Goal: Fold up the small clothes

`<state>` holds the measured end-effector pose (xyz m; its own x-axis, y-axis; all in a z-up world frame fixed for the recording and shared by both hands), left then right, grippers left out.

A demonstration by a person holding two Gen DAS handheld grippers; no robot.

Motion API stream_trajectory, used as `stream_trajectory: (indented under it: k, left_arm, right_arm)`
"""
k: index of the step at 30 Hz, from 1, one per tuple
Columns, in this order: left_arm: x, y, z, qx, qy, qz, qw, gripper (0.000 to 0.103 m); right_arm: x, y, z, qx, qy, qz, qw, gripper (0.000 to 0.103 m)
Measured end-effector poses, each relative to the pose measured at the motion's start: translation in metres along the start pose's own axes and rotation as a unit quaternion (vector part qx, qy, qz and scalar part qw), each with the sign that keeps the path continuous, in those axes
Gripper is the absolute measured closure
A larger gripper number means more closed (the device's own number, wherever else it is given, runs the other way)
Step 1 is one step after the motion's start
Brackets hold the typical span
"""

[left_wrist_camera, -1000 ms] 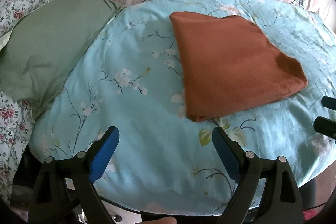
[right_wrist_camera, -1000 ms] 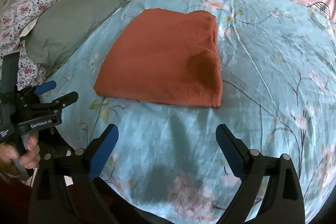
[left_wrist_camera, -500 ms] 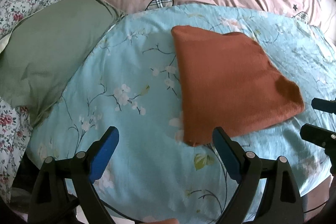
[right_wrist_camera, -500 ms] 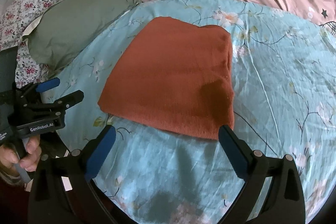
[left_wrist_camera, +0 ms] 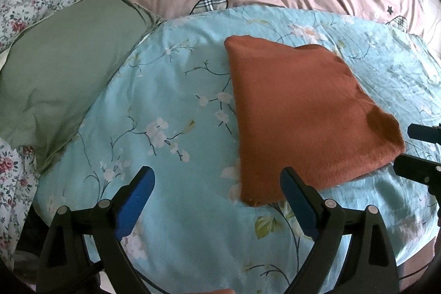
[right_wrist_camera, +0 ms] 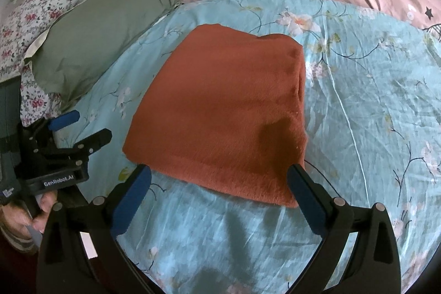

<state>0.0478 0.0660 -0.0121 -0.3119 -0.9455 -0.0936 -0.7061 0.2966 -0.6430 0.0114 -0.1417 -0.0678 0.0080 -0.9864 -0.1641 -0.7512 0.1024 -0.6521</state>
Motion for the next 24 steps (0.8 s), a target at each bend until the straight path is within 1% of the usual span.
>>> stream_trajectory:
  k: [9,16,24]
  left_arm:
    - [0.007,-0.006,0.015,-0.012,0.004,-0.005,0.9999,0.009]
    - [0.007,-0.007,0.017,-0.016,0.003,-0.009,0.9998,0.008]
    - [0.007,-0.007,0.013,-0.014,0.007,-0.014,0.9998,0.008]
  right_arm:
    - [0.004,-0.004,0.012,-0.009,-0.006,0.017,1.0,0.004]
    - [0.006,-0.002,0.012,-0.01,-0.013,0.032,0.999,0.004]
    - [0.009,0.002,0.006,-0.007,-0.011,0.043,0.999,0.004]
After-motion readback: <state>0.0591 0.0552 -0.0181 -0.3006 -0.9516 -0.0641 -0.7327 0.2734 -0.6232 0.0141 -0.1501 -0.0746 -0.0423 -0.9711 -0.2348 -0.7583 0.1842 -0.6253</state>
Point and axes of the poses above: each gripper's, at about its wrist camera, not at the fingertips, and z roughly the way its jaws point, x to its right, y to its underside, the point moved 1 cm from there along z, roughly the way its jaws point, and after that the axes turned 6 degrees about y, right-handed, at the moved point
